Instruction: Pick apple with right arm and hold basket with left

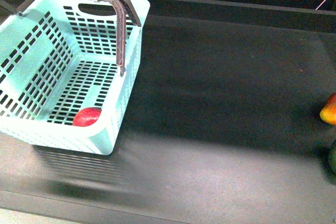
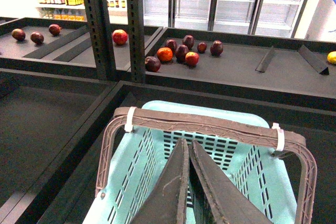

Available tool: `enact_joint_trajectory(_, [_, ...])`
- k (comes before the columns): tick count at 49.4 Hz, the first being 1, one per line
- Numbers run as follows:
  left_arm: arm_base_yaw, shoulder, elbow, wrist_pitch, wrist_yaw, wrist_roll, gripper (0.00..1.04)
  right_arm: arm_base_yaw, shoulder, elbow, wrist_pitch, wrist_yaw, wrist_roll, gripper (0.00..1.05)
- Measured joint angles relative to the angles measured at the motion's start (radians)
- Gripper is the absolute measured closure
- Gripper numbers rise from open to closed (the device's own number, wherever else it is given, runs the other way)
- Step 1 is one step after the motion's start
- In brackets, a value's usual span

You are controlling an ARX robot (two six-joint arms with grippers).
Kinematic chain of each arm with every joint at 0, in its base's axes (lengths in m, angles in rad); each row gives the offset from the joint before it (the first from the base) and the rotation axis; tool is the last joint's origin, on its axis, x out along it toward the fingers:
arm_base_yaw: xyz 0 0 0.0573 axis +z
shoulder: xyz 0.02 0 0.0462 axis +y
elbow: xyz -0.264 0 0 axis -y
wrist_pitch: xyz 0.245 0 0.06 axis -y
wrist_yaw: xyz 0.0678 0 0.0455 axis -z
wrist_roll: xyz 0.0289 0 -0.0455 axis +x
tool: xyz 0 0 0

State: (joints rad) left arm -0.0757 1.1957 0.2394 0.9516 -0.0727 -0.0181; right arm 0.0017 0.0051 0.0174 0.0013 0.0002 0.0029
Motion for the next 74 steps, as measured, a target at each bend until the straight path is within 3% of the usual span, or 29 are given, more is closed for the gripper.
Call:
enact_joint_trajectory(7, [0.05, -0.087, -0.06, -0.03, 0.067, 0.004, 1.01, 0.0, 0.0, 0.0, 0.0, 0.0, 0.0, 0.09])
enact_joint_trajectory(15, [0.072, -0.223, -0.129, -0.101, 0.072, 0.005, 1.01, 0.0, 0.0, 0.0, 0.0, 0.0, 0.0, 0.09])
enact_joint_trajectory(19, [0.072, -0.243, -0.18, -0.063, 0.072, 0.006, 1.01, 0.0, 0.0, 0.0, 0.0, 0.0, 0.0, 0.09])
enact_joint_trajectory(49, [0.072, -0.716, -0.224, -0.478, 0.073, 0.007, 1.01, 0.0, 0.0, 0.0, 0.0, 0.0, 0.0, 0.09])
enact_joint_trajectory(74, [0.072, -0.939, -0.224, -0.694, 0.073, 0.007, 1.01, 0.0, 0.0, 0.0, 0.0, 0.0, 0.0, 0.09])
